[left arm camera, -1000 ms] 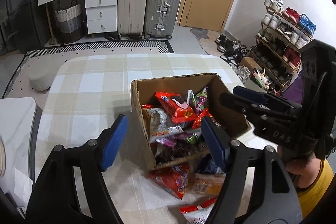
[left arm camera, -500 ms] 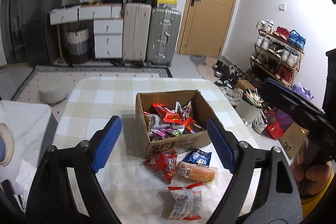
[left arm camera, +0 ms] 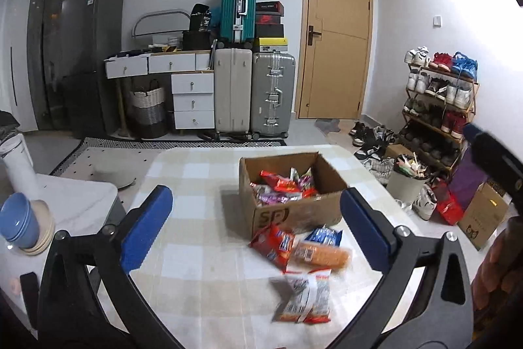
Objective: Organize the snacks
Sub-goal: 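Withdraw both grippers from the box toward the remaining snacks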
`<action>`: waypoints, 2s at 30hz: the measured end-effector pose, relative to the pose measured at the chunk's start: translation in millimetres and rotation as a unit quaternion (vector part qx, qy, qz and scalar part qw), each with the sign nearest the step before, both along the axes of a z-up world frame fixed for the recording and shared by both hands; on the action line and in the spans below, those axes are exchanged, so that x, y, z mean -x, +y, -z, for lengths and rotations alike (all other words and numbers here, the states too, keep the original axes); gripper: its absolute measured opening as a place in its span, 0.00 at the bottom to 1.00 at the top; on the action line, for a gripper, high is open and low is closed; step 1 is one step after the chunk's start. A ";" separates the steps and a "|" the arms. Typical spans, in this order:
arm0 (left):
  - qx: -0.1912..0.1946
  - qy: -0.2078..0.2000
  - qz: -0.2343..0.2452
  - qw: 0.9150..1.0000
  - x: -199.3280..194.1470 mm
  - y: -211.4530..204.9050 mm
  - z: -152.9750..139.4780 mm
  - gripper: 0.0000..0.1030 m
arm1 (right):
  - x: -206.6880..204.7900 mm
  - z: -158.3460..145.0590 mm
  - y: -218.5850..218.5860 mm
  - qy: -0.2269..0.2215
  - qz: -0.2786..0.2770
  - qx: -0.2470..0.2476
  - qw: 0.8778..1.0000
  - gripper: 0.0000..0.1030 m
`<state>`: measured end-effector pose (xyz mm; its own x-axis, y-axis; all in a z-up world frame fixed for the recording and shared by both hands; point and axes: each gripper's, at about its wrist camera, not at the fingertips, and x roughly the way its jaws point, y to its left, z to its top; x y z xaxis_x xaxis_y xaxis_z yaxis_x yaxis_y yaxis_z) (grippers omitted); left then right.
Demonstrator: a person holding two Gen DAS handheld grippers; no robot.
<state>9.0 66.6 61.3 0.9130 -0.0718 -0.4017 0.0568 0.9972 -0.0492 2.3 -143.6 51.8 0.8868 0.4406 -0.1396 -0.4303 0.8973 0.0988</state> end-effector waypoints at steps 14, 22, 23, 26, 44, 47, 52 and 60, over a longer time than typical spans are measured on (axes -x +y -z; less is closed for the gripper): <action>-0.003 0.055 0.014 0.998 7.3 -15.5 61.1 1.00 | 8.2 61.7 -24.3 0.067 0.015 -0.015 0.998 0.99; -0.014 0.086 0.019 0.996 -13.7 -20.2 89.7 0.99 | 5.2 71.3 -29.0 0.073 0.014 -0.023 0.997 0.99; -0.013 0.089 0.019 0.996 -15.2 -18.9 93.4 0.99 | 5.1 72.4 -29.5 0.073 0.016 -0.022 0.997 0.99; -0.013 0.098 0.018 0.995 -18.4 -17.8 105.0 0.99 | 5.1 75.6 -32.6 0.077 0.015 -0.026 0.997 0.99; -0.014 0.220 0.064 0.973 -81.6 -59.1 193.7 0.99 | -28.8 124.5 -37.5 0.145 0.020 -0.028 0.989 0.99; -0.018 0.234 0.070 0.970 -95.0 -68.9 210.8 0.99 | -40.9 143.1 -40.7 0.170 0.022 -0.034 0.985 0.99; -0.024 0.257 0.076 0.963 -116.6 -83.6 236.0 0.99 | -59.6 167.2 -51.3 0.201 0.026 -0.044 0.978 0.99; -0.042 0.277 0.081 0.957 -144.7 -98.6 268.2 0.99 | -77.1 192.3 -66.2 0.232 0.028 -0.066 0.970 0.99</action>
<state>153.7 -32.0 -206.9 0.5386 -0.1406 -0.8308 0.1987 0.9794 -0.0369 79.4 -209.7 -140.4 0.7651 0.4340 -0.4757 -0.2622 0.8847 0.3855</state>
